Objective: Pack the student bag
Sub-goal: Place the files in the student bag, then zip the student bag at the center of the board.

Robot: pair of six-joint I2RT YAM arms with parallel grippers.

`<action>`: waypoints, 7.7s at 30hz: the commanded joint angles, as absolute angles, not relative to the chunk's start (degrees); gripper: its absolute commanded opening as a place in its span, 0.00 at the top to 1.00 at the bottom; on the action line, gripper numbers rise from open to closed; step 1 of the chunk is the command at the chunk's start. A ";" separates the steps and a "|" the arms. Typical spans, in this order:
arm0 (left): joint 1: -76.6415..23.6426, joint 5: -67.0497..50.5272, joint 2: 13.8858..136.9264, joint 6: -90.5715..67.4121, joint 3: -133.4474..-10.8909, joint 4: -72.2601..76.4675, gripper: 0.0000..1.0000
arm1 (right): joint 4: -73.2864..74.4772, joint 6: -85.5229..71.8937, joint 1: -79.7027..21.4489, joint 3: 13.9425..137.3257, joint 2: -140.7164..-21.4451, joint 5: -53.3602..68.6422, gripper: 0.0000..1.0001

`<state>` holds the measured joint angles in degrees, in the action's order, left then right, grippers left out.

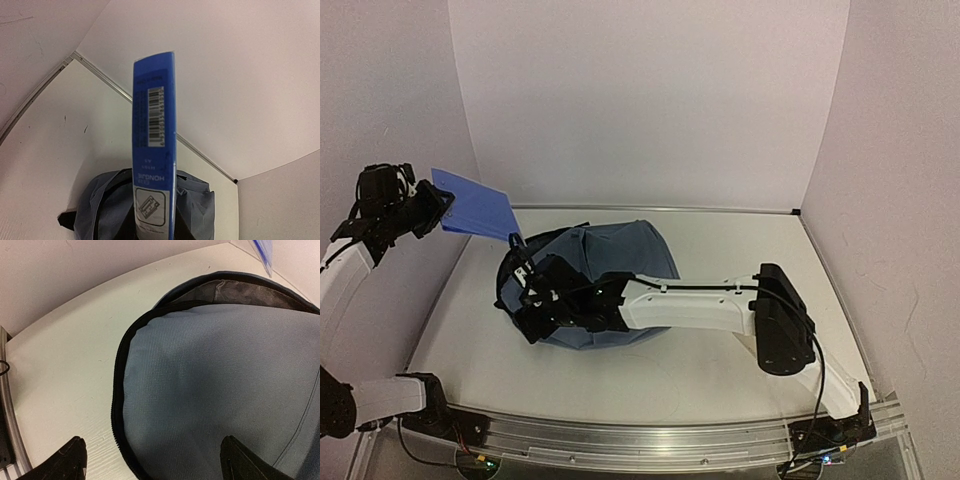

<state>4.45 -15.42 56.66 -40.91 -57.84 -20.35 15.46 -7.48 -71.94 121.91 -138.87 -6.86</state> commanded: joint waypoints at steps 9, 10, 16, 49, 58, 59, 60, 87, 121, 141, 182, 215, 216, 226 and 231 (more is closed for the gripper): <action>4.42 -17.16 55.49 -40.20 -58.91 -20.86 1.00 | 15.20 -6.99 -72.16 130.99 -146.07 -14.47 0.61; 4.39 -17.06 55.34 -40.10 -59.17 -21.08 1.00 | 15.20 -7.36 -72.16 131.10 -145.87 -15.18 0.67; 4.42 -16.27 52.56 -40.48 -60.30 -22.30 1.00 | 15.03 -12.24 -72.04 130.18 -140.56 -21.31 1.00; 4.08 -28.48 44.22 -62.41 -37.06 -6.91 1.00 | 0.53 -37.45 -63.48 99.64 -109.54 -24.57 1.00; -0.69 -26.91 45.76 -65.48 -34.60 -3.22 1.00 | 0.53 -36.44 -63.50 100.54 -109.84 -24.08 1.00; -1.83 -26.30 46.15 -65.80 -34.31 -2.67 1.00 | 0.29 -36.44 -63.52 100.67 -109.82 -23.95 1.00; -2.77 -25.53 46.56 -66.12 -33.88 -1.79 1.00 | -0.75 -36.43 -63.47 100.81 -109.78 -23.91 1.00; -31.26 -2.12 69.95 -73.38 -33.80 21.53 1.00 | -3.45 -36.07 -63.95 99.59 -109.60 -24.13 1.00; -35.83 5.32 71.79 -57.93 -44.20 -0.67 0.41 | -2.43 -33.33 -63.93 92.81 -108.45 -21.71 0.88; -25.40 -8.95 53.74 -50.99 -46.67 -21.87 0.03 | 2.82 -35.79 -59.01 73.62 -100.43 0.45 0.35; -24.63 -10.52 62.29 -54.59 -37.91 -22.41 0.64 | -2.67 -36.96 -56.34 72.45 -107.79 12.45 1.00; -22.69 -9.93 70.78 -46.91 -48.43 -16.06 1.00 | -8.36 -28.23 -68.39 89.11 -118.09 9.74 1.00; -22.38 -10.34 71.60 -46.26 -49.05 -16.15 1.00 | -8.50 -28.10 -68.47 90.27 -118.80 9.79 1.00; -14.63 -15.01 76.35 -41.52 -52.04 -15.63 1.00 | -9.76 -26.84 -69.64 101.38 -125.93 7.24 1.00; -10.98 -17.56 80.83 -36.21 -54.96 -13.29 1.00 | -9.60 -25.87 -69.78 101.56 -124.05 6.05 0.92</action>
<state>-13.04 -14.50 77.95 -41.94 -50.49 -17.41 -5.02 -27.80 -68.71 98.97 -126.21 6.92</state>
